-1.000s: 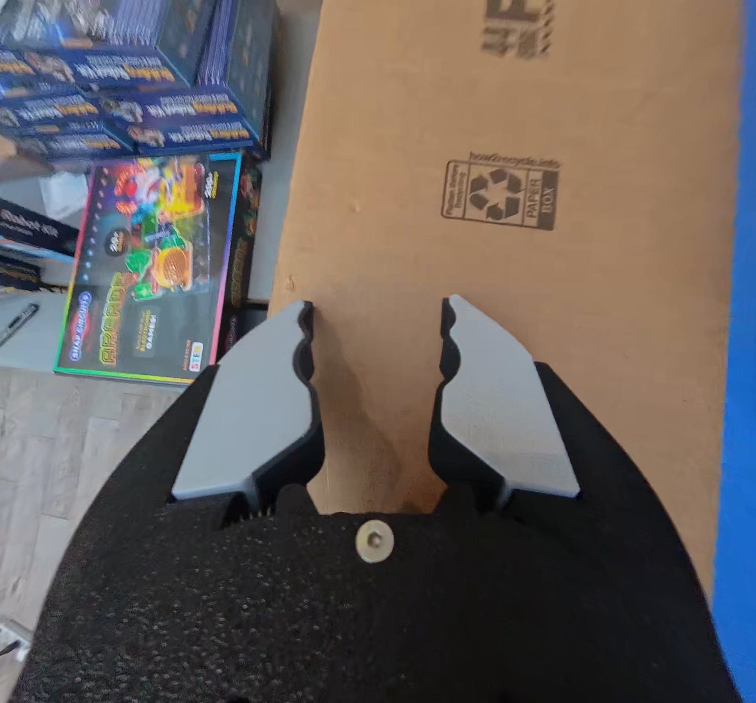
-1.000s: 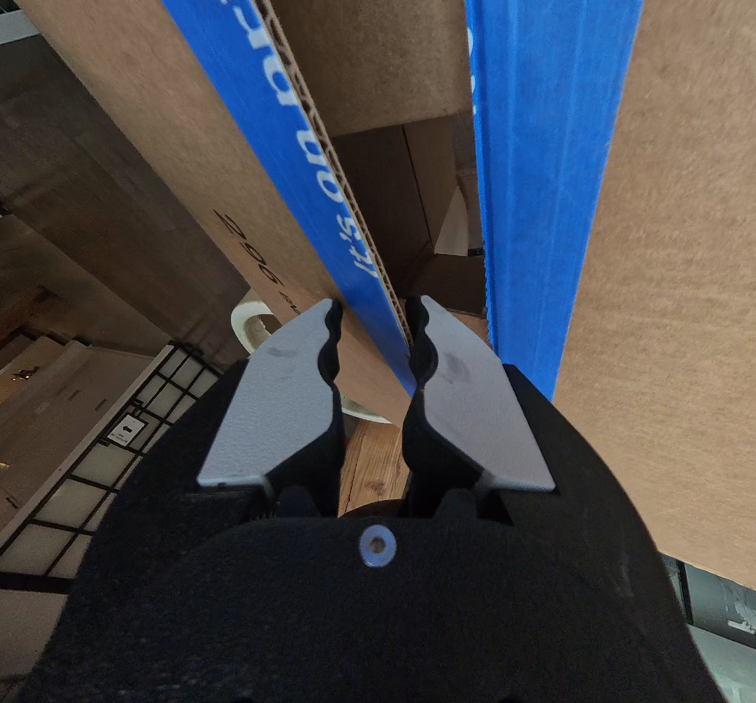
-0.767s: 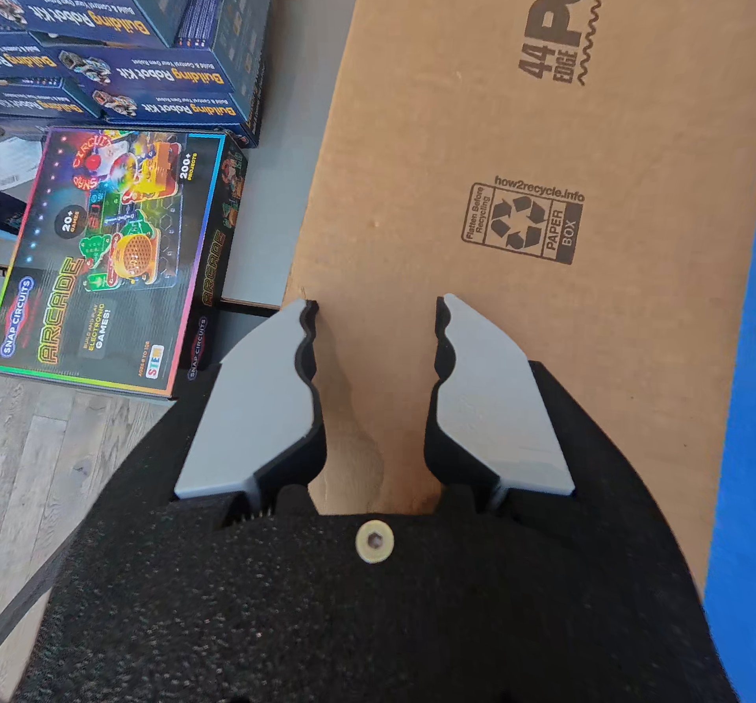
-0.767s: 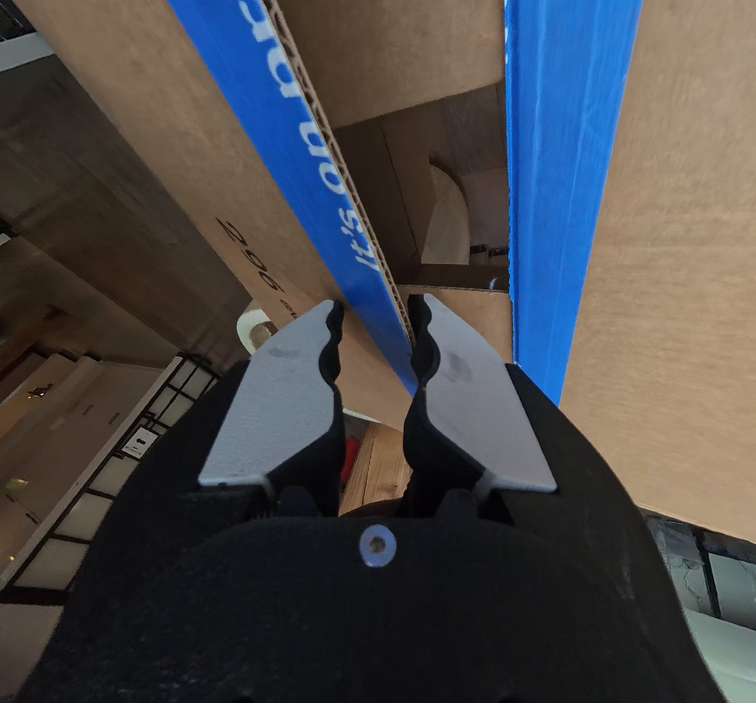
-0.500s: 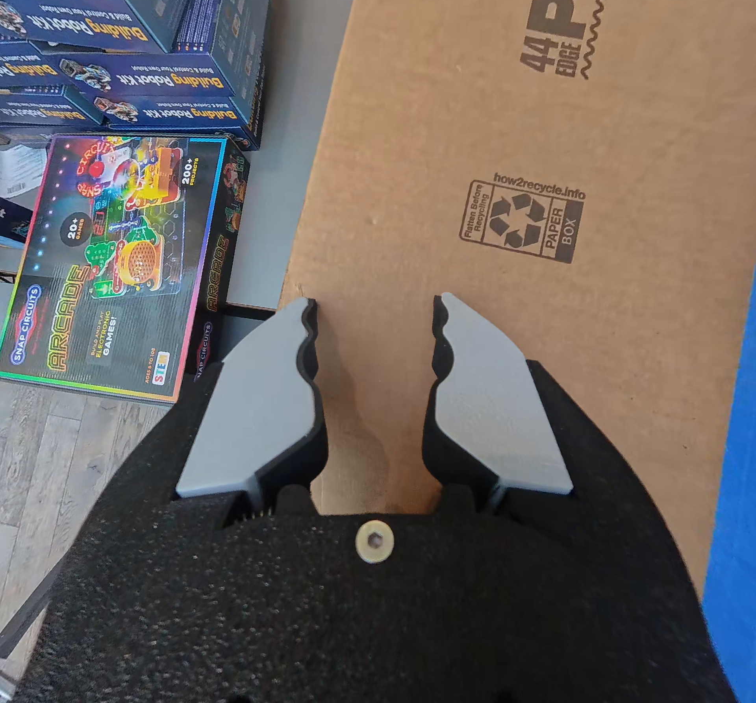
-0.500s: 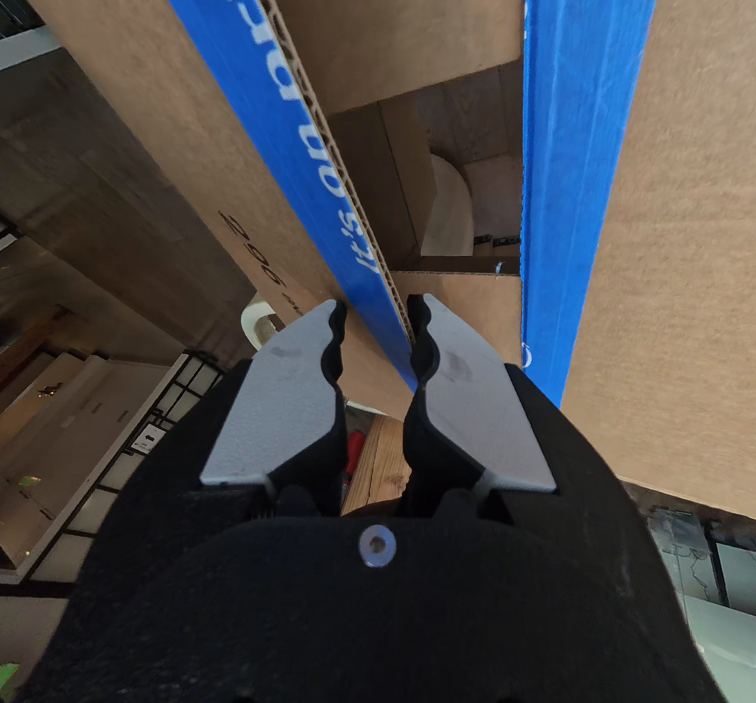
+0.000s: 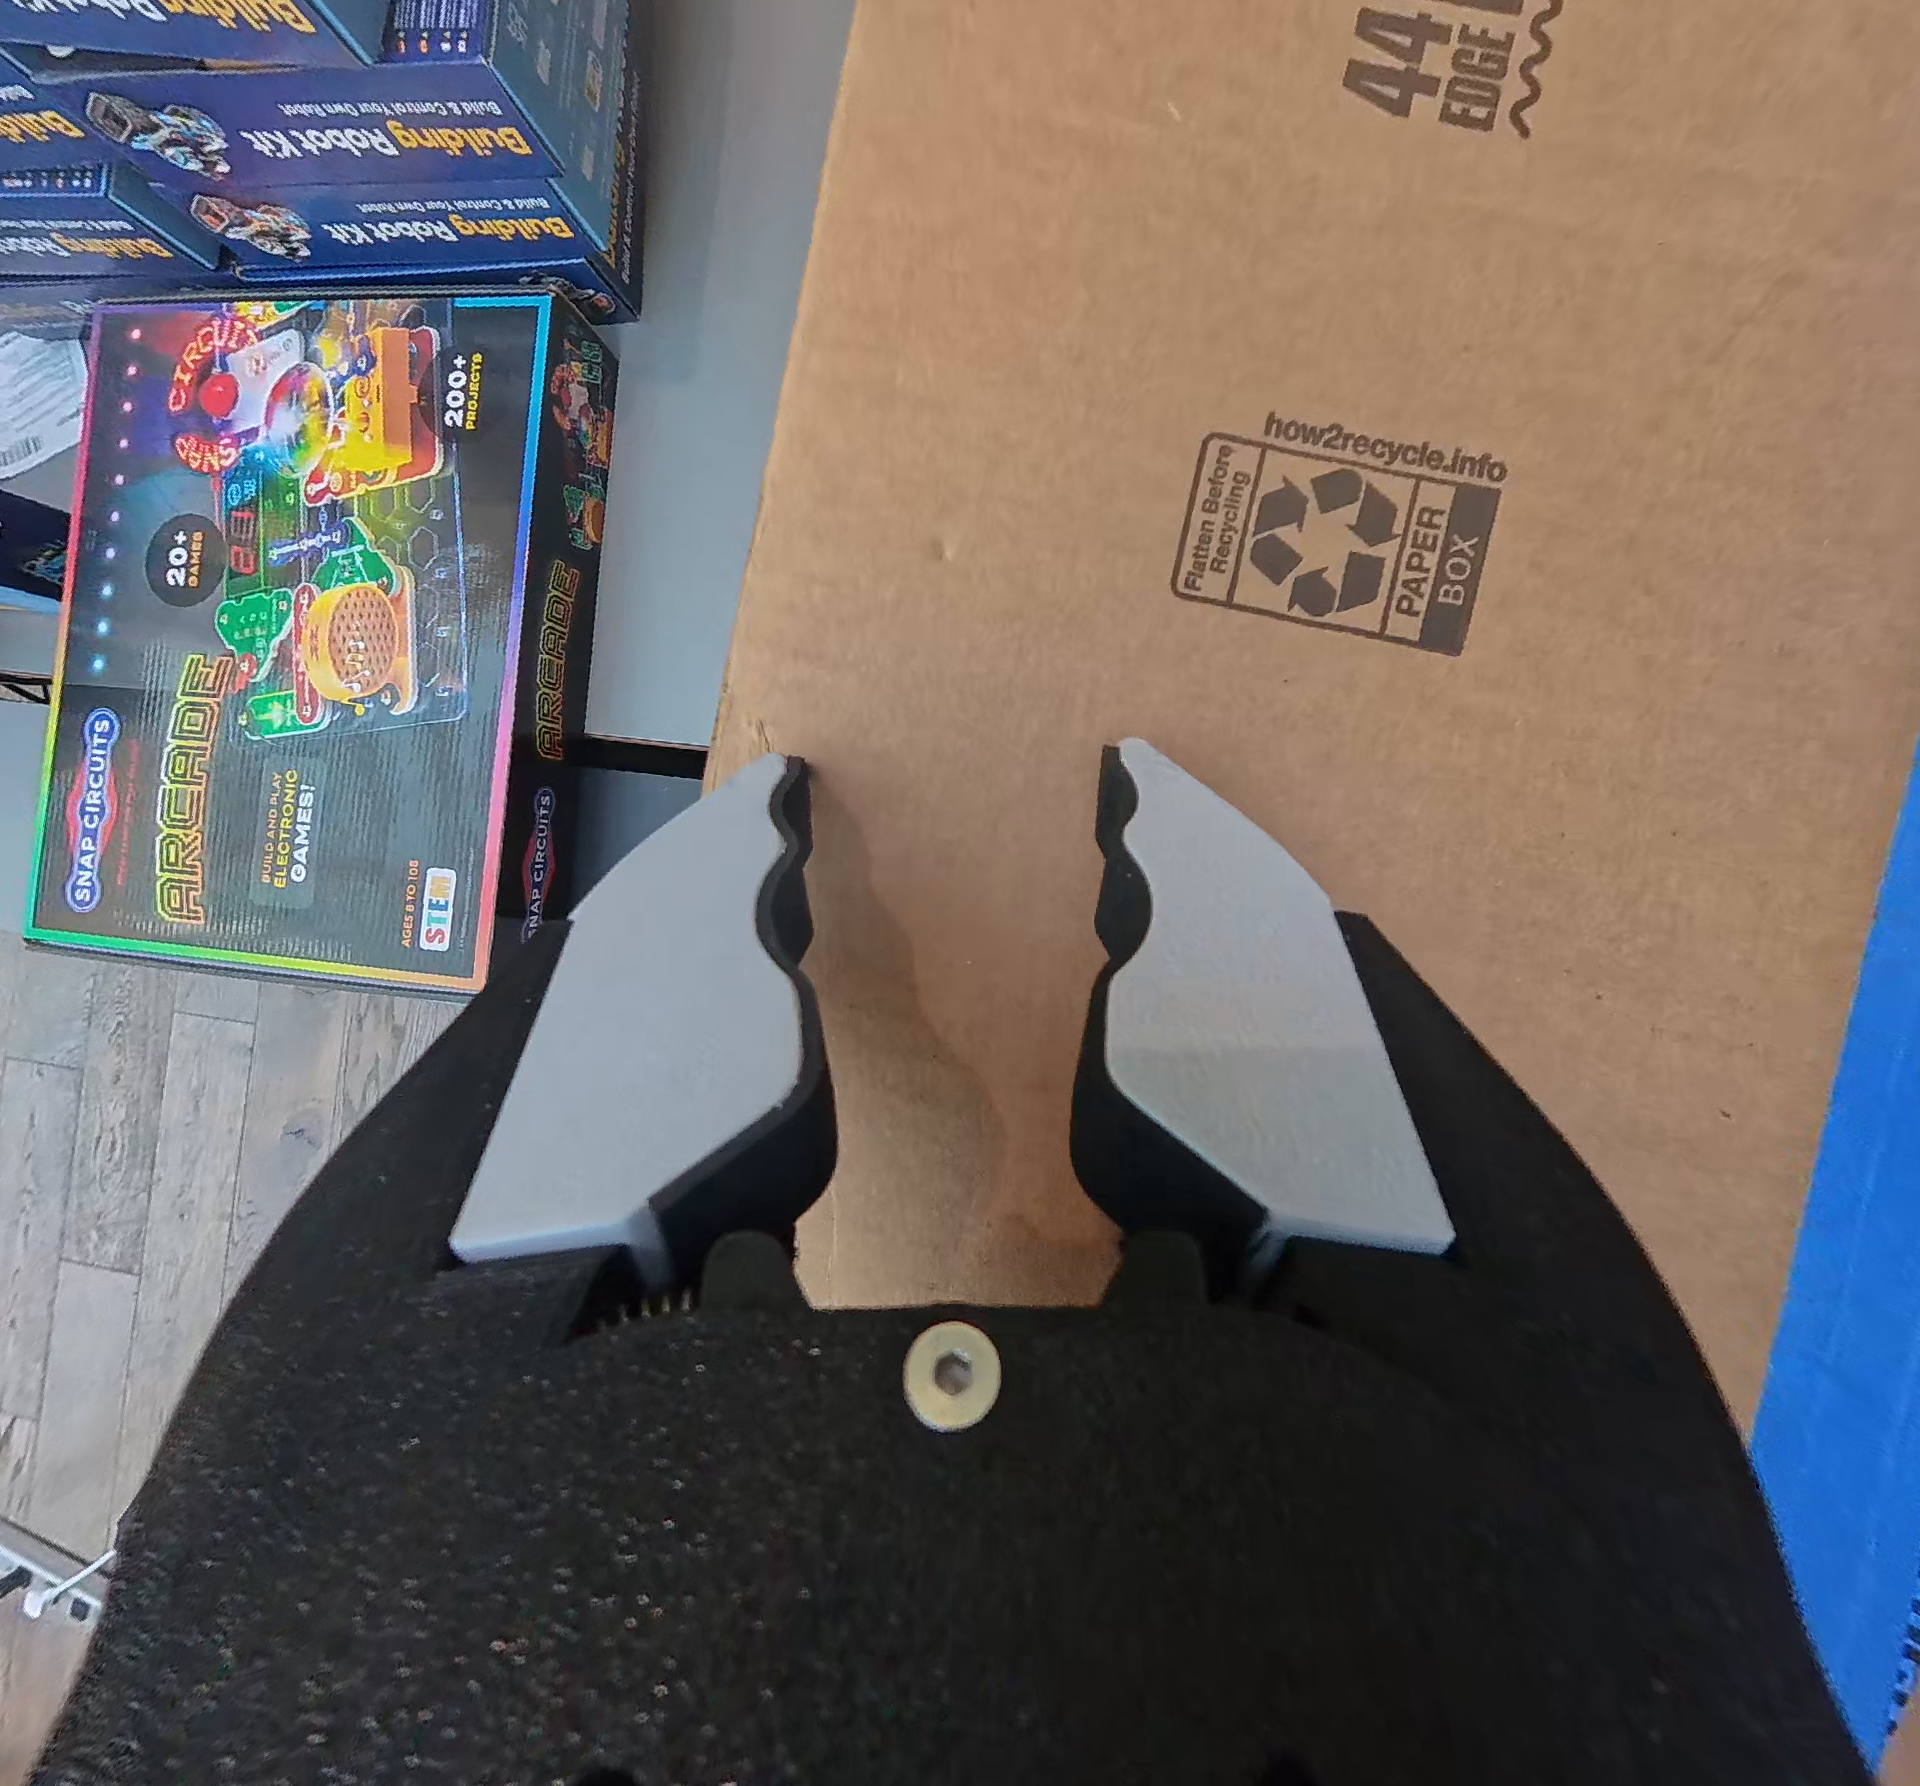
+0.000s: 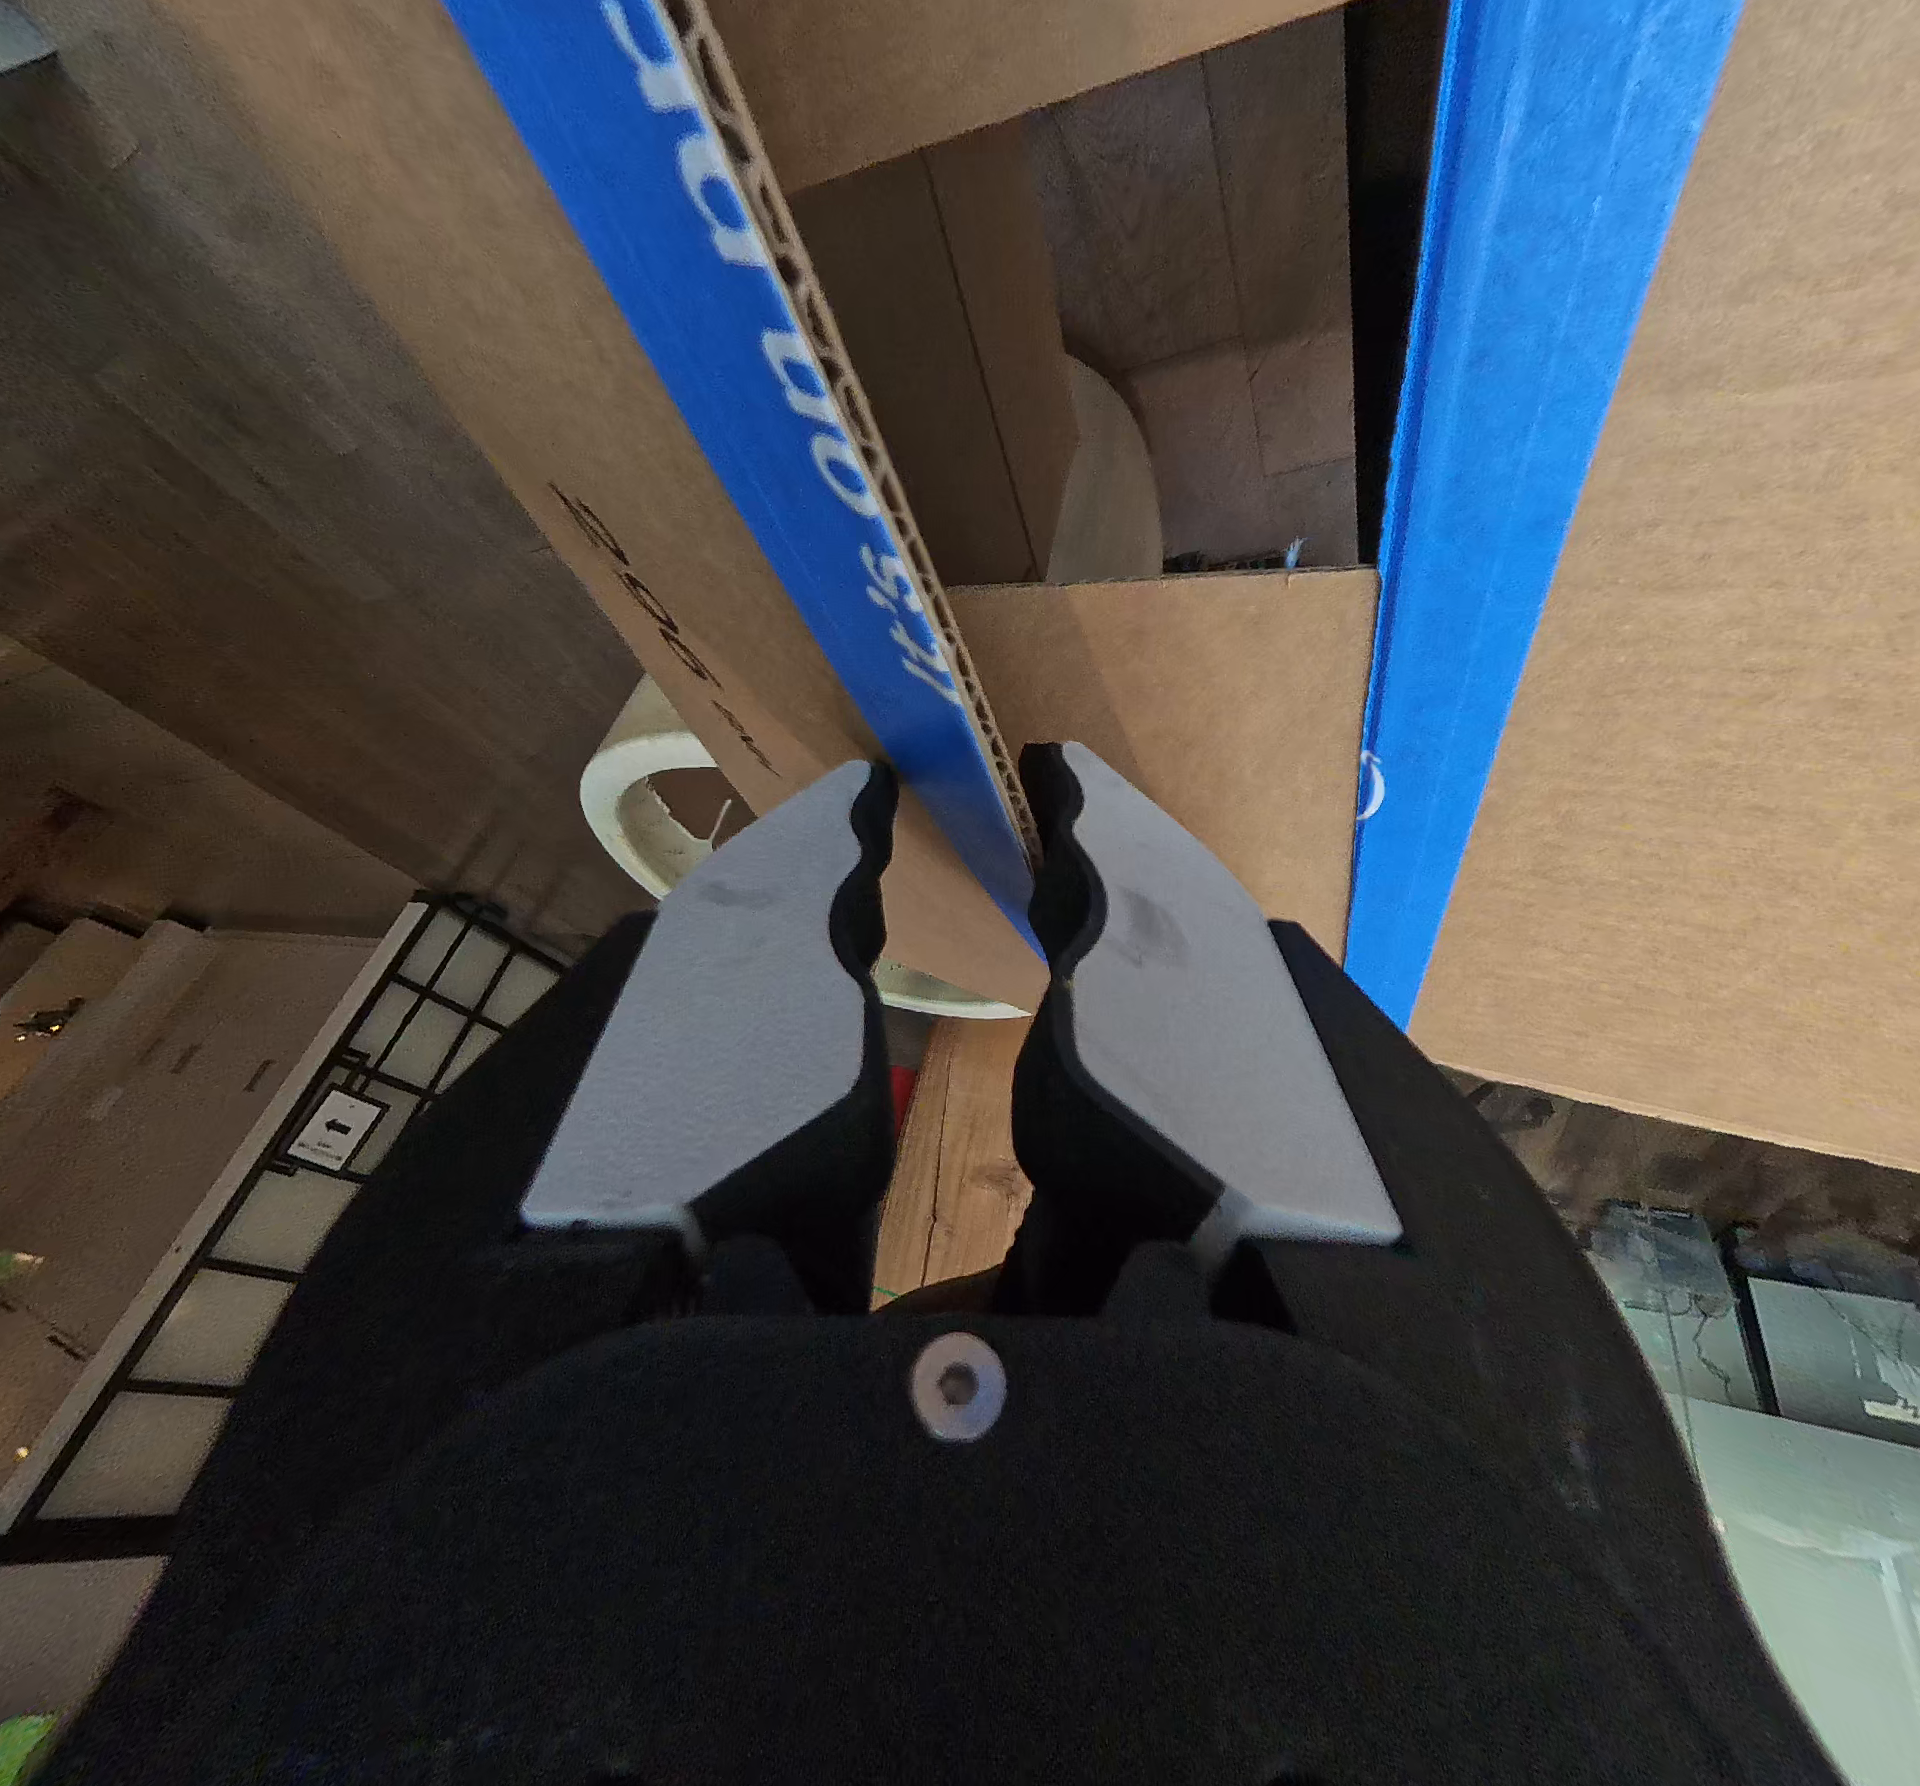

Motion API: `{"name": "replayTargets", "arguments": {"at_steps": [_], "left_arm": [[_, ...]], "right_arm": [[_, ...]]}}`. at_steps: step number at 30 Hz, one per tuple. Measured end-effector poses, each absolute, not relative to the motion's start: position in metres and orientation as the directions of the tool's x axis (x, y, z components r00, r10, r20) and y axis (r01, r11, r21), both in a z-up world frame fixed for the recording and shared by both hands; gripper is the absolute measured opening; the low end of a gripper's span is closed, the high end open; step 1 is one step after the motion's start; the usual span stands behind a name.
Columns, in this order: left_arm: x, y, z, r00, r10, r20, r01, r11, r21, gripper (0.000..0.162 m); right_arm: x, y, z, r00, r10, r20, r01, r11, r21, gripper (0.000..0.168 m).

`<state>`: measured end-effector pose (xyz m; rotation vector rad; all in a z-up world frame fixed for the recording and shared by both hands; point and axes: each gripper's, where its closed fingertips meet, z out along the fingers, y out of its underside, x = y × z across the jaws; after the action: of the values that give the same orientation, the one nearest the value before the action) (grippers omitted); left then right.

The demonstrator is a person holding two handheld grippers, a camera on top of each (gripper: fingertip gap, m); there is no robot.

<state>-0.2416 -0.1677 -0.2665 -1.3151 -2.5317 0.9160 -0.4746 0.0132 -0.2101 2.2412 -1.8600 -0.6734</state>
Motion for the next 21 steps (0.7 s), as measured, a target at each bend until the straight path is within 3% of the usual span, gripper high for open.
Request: {"name": "replayTargets", "arguments": {"at_steps": [1,3,6,9,16,18,21], "left_arm": [[-0.242,-0.167,-0.266,-0.605,0.782,-0.146,0.695,0.43,-0.577,0.054],[-0.242,-0.167,-0.267,-0.603,0.783,-0.152,0.699,0.426,-0.574,0.054],[-0.244,-0.171,-0.27,-0.599,0.778,-0.187,0.708,0.406,-0.578,0.041],[-0.25,-0.17,-0.269,-0.6,0.783,-0.163,0.706,0.422,-0.569,0.03],[-0.252,-0.158,-0.264,-0.577,0.81,-0.107,0.701,0.424,-0.573,0.029],[-0.253,-0.149,-0.262,-0.548,0.832,-0.087,0.72,0.415,-0.556,0.035],[-0.258,-0.127,-0.256,-0.51,0.857,-0.072,0.742,0.396,-0.541,0.057]], "right_arm": [[-0.475,0.014,-0.209,0.13,-0.963,-0.235,-0.893,-0.217,0.395,0.025],[-0.477,0.016,-0.207,0.135,-0.965,-0.226,-0.892,-0.217,0.396,0.025],[-0.469,0.046,-0.174,0.14,-0.93,-0.341,-0.912,-0.255,0.322,0.008],[-0.48,0.056,-0.155,0.16,-0.963,-0.215,-0.915,-0.226,0.334,0.01],[-0.477,0.051,-0.167,0.074,-0.997,0.035,-0.949,-0.059,0.309,0.024],[-0.477,0.054,-0.172,0.065,-0.997,0.049,-0.949,-0.046,0.313,0.024],[-0.476,0.061,-0.182,0.057,-0.996,0.062,-0.95,-0.035,0.31,0.023]]}}
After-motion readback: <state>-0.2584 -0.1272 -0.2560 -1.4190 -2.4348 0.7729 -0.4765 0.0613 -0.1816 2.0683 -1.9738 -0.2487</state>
